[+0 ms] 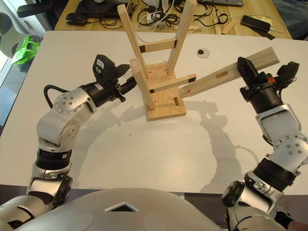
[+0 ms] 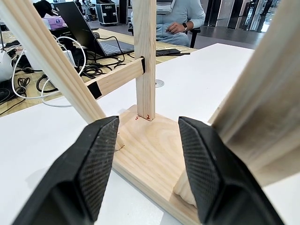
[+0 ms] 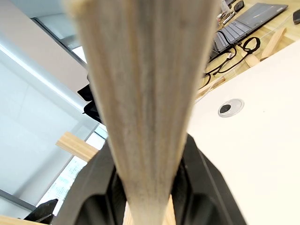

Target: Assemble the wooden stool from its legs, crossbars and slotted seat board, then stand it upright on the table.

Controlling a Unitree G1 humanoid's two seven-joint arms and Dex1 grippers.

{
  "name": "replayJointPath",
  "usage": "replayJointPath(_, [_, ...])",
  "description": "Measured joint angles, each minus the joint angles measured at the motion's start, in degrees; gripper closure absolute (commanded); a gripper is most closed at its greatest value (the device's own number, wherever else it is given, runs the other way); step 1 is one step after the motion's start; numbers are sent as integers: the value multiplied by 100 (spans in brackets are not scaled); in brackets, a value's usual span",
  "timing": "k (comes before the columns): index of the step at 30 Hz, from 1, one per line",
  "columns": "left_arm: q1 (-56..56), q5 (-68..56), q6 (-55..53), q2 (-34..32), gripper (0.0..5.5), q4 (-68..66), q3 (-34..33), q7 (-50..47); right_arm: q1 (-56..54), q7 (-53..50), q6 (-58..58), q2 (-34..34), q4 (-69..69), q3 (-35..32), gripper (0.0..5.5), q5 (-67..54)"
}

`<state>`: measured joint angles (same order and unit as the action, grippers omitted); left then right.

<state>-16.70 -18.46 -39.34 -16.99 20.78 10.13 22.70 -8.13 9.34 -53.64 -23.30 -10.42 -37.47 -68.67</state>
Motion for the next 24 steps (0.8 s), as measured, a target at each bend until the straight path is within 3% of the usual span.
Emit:
replayJointPath(10, [-172, -17, -108, 118, 316, 8, -86, -70, 188, 483, 722, 198, 42, 806, 450, 865])
replayJointPath(24, [-253, -18, -165, 123, 316, 46, -127, -61, 286, 985, 1060, -3, 193, 906, 450, 1232])
